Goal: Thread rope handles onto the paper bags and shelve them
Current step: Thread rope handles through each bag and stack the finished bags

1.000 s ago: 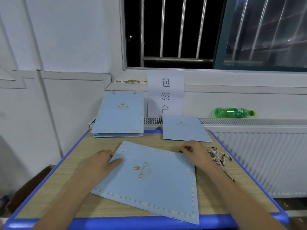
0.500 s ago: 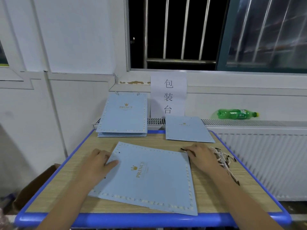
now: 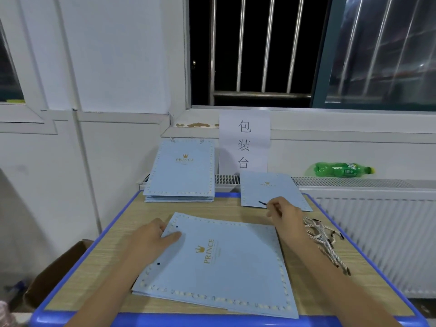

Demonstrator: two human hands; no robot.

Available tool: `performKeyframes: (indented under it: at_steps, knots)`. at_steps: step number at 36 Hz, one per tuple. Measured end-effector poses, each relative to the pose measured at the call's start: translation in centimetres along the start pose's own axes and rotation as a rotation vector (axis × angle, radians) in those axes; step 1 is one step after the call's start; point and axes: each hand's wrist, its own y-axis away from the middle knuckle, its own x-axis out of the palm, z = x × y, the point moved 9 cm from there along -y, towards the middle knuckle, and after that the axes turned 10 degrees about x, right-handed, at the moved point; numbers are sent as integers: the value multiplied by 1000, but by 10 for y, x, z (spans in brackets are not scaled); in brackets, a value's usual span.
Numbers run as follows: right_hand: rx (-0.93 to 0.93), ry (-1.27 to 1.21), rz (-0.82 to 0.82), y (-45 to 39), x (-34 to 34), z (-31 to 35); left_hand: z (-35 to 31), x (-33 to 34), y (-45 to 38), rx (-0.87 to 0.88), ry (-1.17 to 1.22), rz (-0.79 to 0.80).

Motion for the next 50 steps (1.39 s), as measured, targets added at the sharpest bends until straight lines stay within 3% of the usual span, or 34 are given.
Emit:
performKeyframes:
  at_steps: [5, 11, 18, 29, 39, 42, 47, 50]
  knots:
    - [31, -342, 29, -2, 9, 44, -14, 1, -9, 7, 363, 23]
    - [-87, -370, 197, 15, 49, 104, -30, 5, -20, -28, 574, 32]
    - [-60, -387, 277, 36, 102, 108, -28, 24, -15, 4, 769, 11]
    - [-136, -332, 197, 46, 108, 107, -25, 28, -12, 45, 826, -48]
    - [-245, 7, 281, 56, 128, 130, -30, 23, -12, 70, 890, -80]
    - [-228, -25, 293, 56, 130, 130, -28, 24, -13, 72, 877, -101]
    - [-52, -259, 304, 50, 127, 117, -29, 25, -17, 92, 914, -101]
    - [-78, -279, 312, 52, 125, 119, -23, 23, -19, 58, 897, -118]
